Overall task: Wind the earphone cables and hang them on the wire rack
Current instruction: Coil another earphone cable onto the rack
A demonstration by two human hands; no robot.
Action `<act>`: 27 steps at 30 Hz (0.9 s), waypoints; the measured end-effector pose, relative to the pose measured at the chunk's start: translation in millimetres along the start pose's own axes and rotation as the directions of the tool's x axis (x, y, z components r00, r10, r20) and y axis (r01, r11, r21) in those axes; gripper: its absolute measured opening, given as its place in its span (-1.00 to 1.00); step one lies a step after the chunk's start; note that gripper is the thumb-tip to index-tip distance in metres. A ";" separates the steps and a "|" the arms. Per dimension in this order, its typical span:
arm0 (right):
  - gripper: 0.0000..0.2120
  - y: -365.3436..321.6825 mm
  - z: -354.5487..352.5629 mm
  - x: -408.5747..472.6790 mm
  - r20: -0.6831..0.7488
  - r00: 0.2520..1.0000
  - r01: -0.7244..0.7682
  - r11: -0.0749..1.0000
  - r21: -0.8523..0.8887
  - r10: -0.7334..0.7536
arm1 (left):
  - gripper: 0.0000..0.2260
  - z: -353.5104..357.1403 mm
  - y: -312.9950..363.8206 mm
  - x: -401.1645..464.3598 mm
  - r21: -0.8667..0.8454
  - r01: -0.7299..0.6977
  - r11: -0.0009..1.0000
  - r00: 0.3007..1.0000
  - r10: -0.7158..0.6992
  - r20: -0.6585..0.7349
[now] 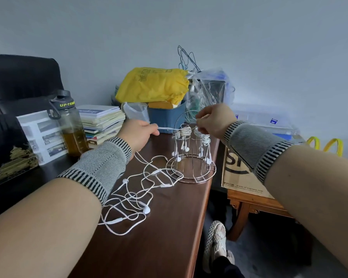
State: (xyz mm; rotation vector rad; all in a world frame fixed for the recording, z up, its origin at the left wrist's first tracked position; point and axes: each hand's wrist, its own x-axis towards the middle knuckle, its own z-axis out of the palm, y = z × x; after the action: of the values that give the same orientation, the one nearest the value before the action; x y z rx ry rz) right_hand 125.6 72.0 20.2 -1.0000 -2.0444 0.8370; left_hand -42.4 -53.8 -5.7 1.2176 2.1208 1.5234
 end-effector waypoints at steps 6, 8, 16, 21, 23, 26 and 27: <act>-0.77 6.5 23.6 23.8 0.026 0.983 0.176 0.899 -0.401 -0.181 | -0.76 7.0 -12.7 6.2 -0.005 0.075 0.997 0.997 -0.075 -0.009; -0.76 10.2 29.9 28.1 0.062 0.978 0.207 0.857 -0.472 -0.201 | -0.79 9.6 -16.8 8.6 -0.036 0.097 0.995 0.995 -0.098 -0.014; -0.75 18.8 32.8 31.5 0.030 0.968 0.221 0.795 -0.565 -0.248 | -0.74 19.8 -19.9 5.1 -0.047 0.086 0.995 0.996 -0.087 -0.002; -0.79 19.7 28.1 -4.3 -0.120 0.927 0.279 0.869 -0.410 -0.354 | -0.71 27.4 -16.4 -0.1 -0.050 0.069 0.996 0.996 -0.065 0.068; -0.75 20.5 35.4 -17.6 -0.029 0.938 0.305 0.863 -0.404 -0.345 | -0.75 30.5 -15.2 -4.6 -0.053 0.064 0.997 0.995 -0.059 0.079; -0.80 26.9 46.5 -18.2 0.117 0.944 0.322 0.785 -0.530 -0.308 | -0.77 37.0 -19.8 -7.1 -0.050 0.057 0.997 0.995 -0.053 0.086; -0.79 29.2 47.8 -15.1 0.129 0.951 0.303 0.773 -0.557 -0.280 | -0.78 38.2 -22.4 -7.0 -0.050 0.063 0.997 0.994 -0.058 0.096</act>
State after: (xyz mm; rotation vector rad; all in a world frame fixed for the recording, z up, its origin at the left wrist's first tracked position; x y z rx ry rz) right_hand 105.3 62.3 -33.2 -0.9255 -2.4686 0.0581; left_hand -24.7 -36.1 -42.9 1.1729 2.0254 1.4572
